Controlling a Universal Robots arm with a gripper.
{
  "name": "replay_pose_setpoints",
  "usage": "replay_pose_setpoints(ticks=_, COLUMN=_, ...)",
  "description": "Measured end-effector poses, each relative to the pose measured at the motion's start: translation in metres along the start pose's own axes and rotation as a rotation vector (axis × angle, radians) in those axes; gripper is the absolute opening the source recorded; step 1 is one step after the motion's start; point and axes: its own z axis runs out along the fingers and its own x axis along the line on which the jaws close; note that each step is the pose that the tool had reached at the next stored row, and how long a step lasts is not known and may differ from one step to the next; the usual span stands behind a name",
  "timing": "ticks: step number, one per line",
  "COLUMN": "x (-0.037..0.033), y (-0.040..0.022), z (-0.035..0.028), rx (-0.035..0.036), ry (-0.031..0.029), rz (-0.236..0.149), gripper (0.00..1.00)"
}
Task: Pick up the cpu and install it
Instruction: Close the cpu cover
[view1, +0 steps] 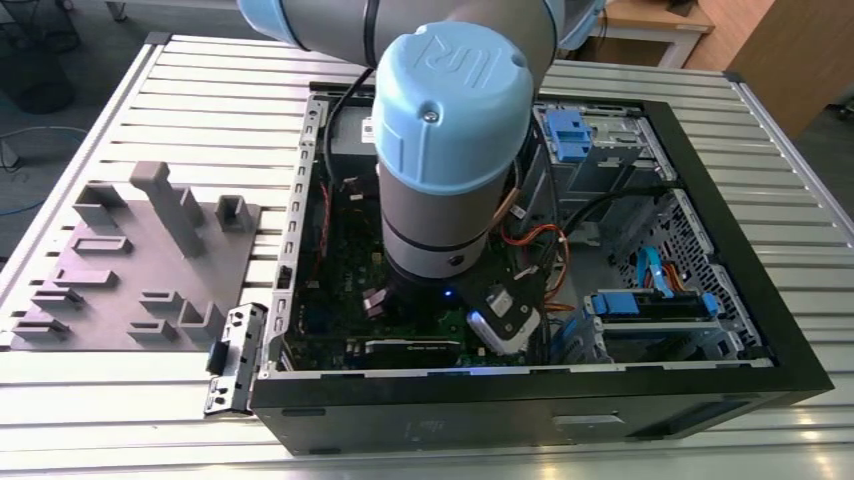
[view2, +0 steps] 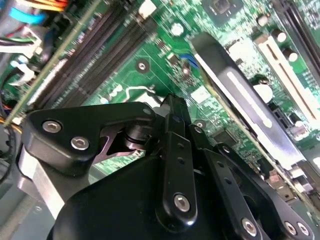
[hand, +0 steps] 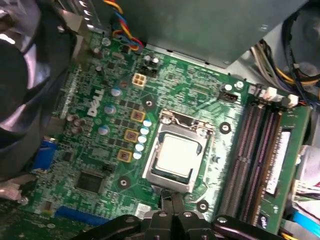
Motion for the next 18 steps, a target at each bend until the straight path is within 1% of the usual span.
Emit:
replay_pose_setpoints(ticks=5, x=0.0113, y=0.0033, z=0.0015, rx=0.0000, ry=-0.0001, rz=0.000, gripper=0.11)
replay_pose_setpoints(ticks=8, x=0.0162, y=0.0046, z=0.0032, rx=0.0000, ry=-0.0001, rz=0.000, gripper=0.11)
replay_pose_setpoints(ticks=11, x=0.0185, y=0.0050, z=0.0053, rx=0.0001, ry=0.0000, rz=0.000, gripper=0.11)
replay_pose_setpoints(ticks=18, x=0.0215, y=0.0056, z=0.0079, rx=0.0001, ry=0.0000, rz=0.000, gripper=0.11)
